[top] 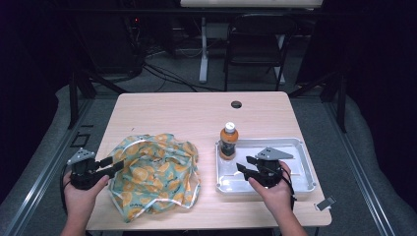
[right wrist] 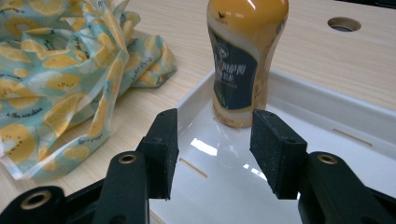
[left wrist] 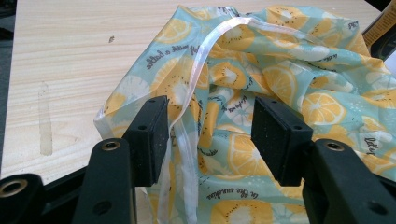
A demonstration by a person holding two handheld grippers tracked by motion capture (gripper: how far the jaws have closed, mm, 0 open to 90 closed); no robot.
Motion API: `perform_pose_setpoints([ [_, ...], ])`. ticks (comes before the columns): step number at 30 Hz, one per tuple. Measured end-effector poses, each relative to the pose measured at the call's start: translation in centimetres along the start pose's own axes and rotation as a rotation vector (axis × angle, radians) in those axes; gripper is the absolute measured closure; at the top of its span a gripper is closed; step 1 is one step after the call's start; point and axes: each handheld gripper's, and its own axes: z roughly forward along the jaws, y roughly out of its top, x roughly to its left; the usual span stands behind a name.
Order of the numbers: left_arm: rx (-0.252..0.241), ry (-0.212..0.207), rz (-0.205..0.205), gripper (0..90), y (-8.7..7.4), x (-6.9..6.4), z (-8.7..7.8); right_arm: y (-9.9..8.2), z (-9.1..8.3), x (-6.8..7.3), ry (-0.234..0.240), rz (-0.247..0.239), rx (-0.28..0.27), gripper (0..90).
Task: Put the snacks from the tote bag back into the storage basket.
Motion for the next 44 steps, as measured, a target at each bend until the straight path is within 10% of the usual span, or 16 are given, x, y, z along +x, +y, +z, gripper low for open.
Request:
perform_pose_setpoints([
  [29, 0.062, 0.011, 0.094, 45.6, -0.7, -1.3, 2.0, -3.1, 2.1, 1.2, 0.047, -0.008, 0.022, 46.9],
  [44, 0.047, 0.013, 0.077, 48.9, -0.8, -1.6, 2.3, -3.6, 1.6, -1.2, 0.102, 0.2, -0.061, 51.3],
])
